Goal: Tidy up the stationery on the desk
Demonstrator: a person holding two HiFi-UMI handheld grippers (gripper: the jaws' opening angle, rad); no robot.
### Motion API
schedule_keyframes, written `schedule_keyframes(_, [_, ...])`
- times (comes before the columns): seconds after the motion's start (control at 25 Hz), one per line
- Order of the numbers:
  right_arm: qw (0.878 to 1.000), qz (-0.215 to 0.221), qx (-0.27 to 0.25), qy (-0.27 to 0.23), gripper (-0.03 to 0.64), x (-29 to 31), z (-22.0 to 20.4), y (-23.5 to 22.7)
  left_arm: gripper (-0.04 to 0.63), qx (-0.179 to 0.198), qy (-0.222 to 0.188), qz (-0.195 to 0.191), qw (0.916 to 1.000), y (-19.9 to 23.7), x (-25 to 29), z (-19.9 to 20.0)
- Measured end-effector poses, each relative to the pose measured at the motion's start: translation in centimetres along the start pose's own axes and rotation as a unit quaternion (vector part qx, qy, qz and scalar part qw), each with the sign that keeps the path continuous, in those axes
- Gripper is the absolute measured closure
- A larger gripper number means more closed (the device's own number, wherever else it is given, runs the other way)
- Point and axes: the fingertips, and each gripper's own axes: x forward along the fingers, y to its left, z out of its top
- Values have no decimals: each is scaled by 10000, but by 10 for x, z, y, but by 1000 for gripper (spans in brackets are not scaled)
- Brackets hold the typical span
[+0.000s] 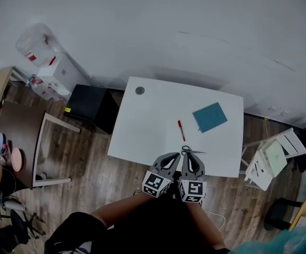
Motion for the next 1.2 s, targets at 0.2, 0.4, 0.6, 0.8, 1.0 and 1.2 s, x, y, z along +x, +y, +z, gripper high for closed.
schedule_keyframes(0.2, [9999,-89,-52,28,581,27,10,-49,581,52,277,-81,9996,5,70,0])
schedule_keyframes(0.4, [9997,-183,147,70,581,58,11,-108,581,282,360,-160,9988,8,137,7])
schedule_keyframes(0.6, [9988,-69,-15,481,581,86,-15,-144,581,176,644,12,9978,35,172,-10])
schedule_keyframes(0.8, [9965,-208,175,788,581,108,-37,-175,580,231,960,26,9951,63,203,-28])
schedule_keyframes(1.0, [9923,-442,521,1034,581,128,-59,-203,580,174,1250,0,9920,83,230,-48])
schedule_keyframes(1.2, [9834,-696,992,1351,581,144,-86,-235,580,118,1564,111,9876,108,261,-72])
